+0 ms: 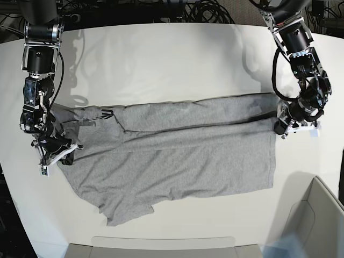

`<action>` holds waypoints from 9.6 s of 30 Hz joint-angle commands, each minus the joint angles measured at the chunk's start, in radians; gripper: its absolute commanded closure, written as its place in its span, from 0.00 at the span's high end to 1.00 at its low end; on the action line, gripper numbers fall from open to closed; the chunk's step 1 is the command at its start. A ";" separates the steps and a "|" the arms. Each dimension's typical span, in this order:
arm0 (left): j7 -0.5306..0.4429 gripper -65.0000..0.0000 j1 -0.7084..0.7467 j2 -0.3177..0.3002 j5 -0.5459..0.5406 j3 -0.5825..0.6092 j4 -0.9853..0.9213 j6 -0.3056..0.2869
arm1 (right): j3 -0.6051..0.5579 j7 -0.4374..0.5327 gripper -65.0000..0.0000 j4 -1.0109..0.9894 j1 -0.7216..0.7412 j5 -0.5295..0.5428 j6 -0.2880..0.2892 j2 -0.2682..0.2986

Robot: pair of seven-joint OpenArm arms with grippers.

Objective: Fold the T-shirt properly
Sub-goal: 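Lay the folded shoulder edge down and open both grippers, then grasp the folded edge again with both grippers and drag it back, then move the right gripper down the shirt's side to the sleeve, then move the left gripper down the opposite side edge and pinch it, then lift both side edges and fold them toward the collar fold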

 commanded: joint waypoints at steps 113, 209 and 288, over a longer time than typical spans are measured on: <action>0.095 0.18 0.387 -0.004 0.245 0.236 0.384 0.072 | 0.075 -0.099 0.00 0.371 -0.519 -0.109 -0.001 0.033; 0.140 0.19 0.337 -0.028 0.239 0.228 0.648 0.072 | -0.091 0.010 0.39 -0.394 0.222 0.032 0.065 -0.176; -0.348 0.00 -0.189 -0.176 0.237 0.360 -0.196 -0.019 | -0.321 0.114 0.00 -0.165 0.219 0.026 0.062 -0.076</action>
